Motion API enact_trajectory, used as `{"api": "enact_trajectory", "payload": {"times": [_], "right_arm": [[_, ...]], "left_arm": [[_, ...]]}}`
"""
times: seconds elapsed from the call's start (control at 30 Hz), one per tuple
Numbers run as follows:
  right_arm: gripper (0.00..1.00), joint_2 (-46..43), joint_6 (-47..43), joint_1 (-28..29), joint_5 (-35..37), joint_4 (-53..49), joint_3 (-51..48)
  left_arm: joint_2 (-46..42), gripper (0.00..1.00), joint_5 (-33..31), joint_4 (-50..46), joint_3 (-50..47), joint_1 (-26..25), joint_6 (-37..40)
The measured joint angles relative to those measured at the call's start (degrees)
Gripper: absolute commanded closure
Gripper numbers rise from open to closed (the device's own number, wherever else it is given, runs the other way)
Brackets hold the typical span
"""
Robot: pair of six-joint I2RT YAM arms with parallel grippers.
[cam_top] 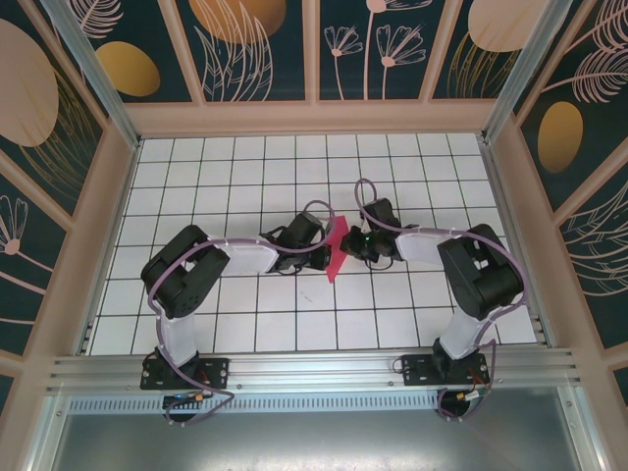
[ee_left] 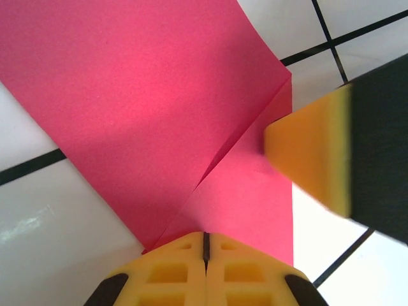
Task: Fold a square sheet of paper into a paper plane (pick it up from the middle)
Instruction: Third fold the triangle at the center of the table.
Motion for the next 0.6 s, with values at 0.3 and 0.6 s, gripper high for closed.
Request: {"api": "enact_trajectory", "payload": {"times": [0.3, 0.6], "right_arm": [[0.88, -6.0, -0.7, -1.3, -1.0, 1.2, -0.8], [0.89, -2.8, 0.0, -1.3, -0.8, 2.6, -5.9]], "left_arm": [[-2.0, 0.97, 3.7, 4.2, -4.7, -0.3, -4.0], [-3.0, 0.97, 4.1, 4.9, -6.1, -1.3, -5.0]]}}
